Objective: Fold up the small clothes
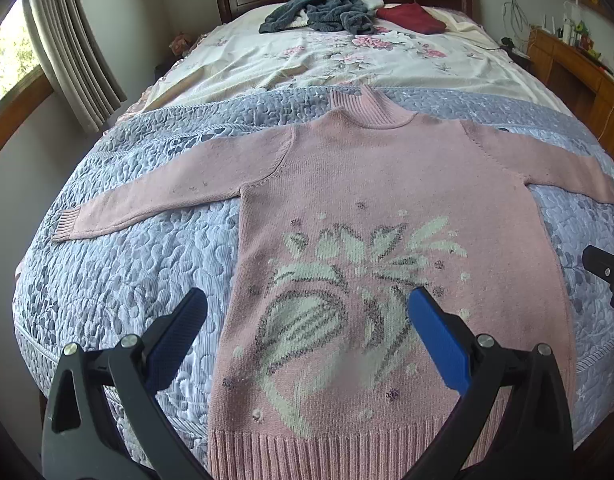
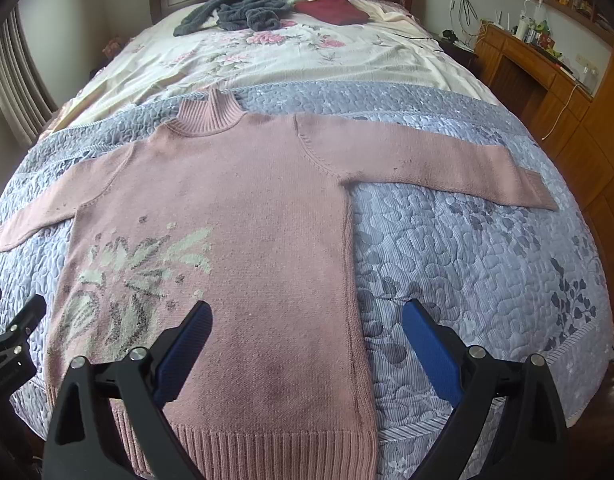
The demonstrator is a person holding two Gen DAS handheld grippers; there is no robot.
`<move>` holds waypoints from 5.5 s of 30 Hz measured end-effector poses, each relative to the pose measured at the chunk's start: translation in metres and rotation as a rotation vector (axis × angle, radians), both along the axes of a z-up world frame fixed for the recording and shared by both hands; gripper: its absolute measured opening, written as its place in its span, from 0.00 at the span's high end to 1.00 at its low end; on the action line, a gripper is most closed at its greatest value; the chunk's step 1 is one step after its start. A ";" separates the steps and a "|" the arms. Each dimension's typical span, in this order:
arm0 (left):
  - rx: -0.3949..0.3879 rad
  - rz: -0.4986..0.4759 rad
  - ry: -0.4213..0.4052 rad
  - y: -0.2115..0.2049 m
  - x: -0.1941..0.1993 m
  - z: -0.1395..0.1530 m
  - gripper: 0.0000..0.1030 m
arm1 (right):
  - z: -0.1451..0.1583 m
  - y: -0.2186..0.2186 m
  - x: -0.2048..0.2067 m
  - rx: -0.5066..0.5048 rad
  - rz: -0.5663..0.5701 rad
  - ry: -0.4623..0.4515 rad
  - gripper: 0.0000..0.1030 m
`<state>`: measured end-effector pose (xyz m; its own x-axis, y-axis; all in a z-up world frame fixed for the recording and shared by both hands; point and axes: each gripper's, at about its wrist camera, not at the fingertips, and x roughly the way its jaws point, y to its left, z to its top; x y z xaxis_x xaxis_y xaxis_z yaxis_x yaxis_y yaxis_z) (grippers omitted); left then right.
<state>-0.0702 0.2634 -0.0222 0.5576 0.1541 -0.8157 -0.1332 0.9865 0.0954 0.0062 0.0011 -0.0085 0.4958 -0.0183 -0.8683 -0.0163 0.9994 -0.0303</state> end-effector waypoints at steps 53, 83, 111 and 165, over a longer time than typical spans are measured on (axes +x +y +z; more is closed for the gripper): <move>0.031 0.019 -0.009 -0.003 -0.003 0.008 0.03 | -0.007 -0.008 0.010 0.014 -0.006 0.008 0.06; 0.006 -0.072 -0.008 -0.113 0.093 0.004 0.03 | -0.015 -0.268 0.107 0.114 -0.303 -0.002 0.06; 0.022 -0.069 0.030 -0.152 0.141 -0.030 0.03 | -0.074 -0.511 0.184 0.286 -0.584 0.065 0.94; -0.196 0.021 0.088 -0.030 0.133 -0.050 0.03 | -0.105 -0.026 0.206 0.208 0.351 0.139 0.77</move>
